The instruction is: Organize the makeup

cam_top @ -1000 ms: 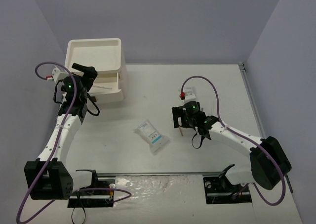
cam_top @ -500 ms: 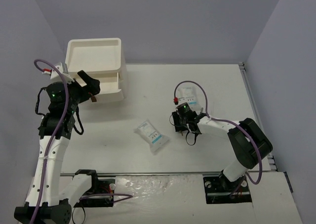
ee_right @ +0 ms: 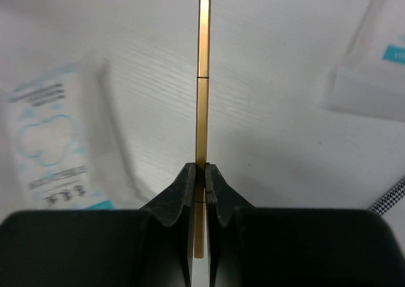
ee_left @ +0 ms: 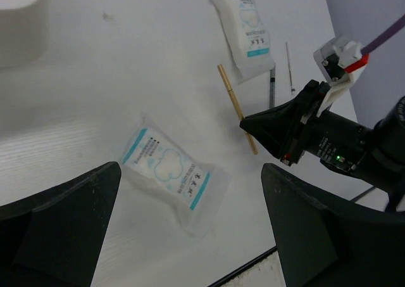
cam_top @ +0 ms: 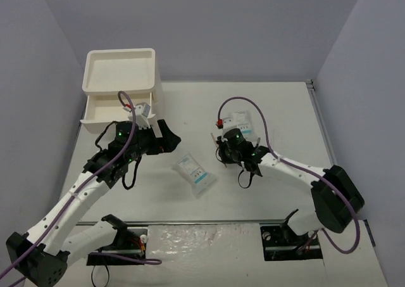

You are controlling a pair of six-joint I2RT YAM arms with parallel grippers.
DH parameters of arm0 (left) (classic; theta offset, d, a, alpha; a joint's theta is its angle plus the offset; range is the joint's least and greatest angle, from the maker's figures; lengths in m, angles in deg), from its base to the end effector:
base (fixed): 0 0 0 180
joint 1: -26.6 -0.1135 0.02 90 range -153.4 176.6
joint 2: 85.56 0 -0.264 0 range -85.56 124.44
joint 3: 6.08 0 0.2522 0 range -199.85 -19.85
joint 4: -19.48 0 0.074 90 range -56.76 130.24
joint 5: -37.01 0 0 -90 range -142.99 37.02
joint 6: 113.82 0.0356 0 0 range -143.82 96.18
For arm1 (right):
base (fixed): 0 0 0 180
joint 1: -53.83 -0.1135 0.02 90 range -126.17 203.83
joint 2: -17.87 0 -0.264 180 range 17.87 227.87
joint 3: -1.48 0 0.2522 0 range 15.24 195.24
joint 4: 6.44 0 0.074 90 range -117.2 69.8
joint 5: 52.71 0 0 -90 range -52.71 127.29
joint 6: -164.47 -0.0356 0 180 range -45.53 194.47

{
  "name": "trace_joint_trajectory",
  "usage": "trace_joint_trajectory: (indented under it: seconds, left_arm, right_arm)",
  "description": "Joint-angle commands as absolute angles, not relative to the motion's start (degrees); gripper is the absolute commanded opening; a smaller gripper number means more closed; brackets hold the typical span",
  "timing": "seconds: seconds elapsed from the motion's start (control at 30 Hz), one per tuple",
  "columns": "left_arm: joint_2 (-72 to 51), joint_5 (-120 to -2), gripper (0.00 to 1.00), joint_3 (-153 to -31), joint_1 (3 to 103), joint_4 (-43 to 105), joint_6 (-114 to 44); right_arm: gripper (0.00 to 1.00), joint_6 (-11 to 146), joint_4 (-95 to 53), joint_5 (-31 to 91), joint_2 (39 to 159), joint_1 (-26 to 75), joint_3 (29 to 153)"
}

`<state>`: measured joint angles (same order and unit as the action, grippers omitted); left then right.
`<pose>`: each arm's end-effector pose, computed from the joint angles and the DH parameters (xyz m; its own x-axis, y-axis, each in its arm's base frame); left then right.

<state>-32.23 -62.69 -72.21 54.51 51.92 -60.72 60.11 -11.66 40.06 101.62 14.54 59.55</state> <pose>0.1837 -0.1041 0.3445 -0.5987 -0.3526 -0.7192 0.3028 0.7316 -0.6108 0.2430 0.1966 0.2104 -0.5339 -0.1168 -0.8374 -0.4831 0.8550 0.1888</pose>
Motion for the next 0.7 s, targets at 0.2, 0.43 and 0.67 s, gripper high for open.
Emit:
trace_joint_trajectory:
  seconds: [0.2, 0.43, 0.67]
  left_arm:
    - [-20.9, -56.2, 0.91, -79.2, 65.0, 32.7, -66.7]
    - [-16.9, -53.6, 0.85, -81.9, 66.6, 31.4, -68.7]
    - [-14.7, -49.8, 0.44, -81.5, 68.0, 28.7, -72.1]
  right_arm:
    - [0.0, 61.0, 1.6, 31.5, 87.6, 6.9, 63.6]
    - [0.0, 59.5, 5.6, 28.4, 86.5, 6.3, 62.5]
    - [0.0, 59.4, 7.5, 28.8, 86.0, 6.2, 61.5]
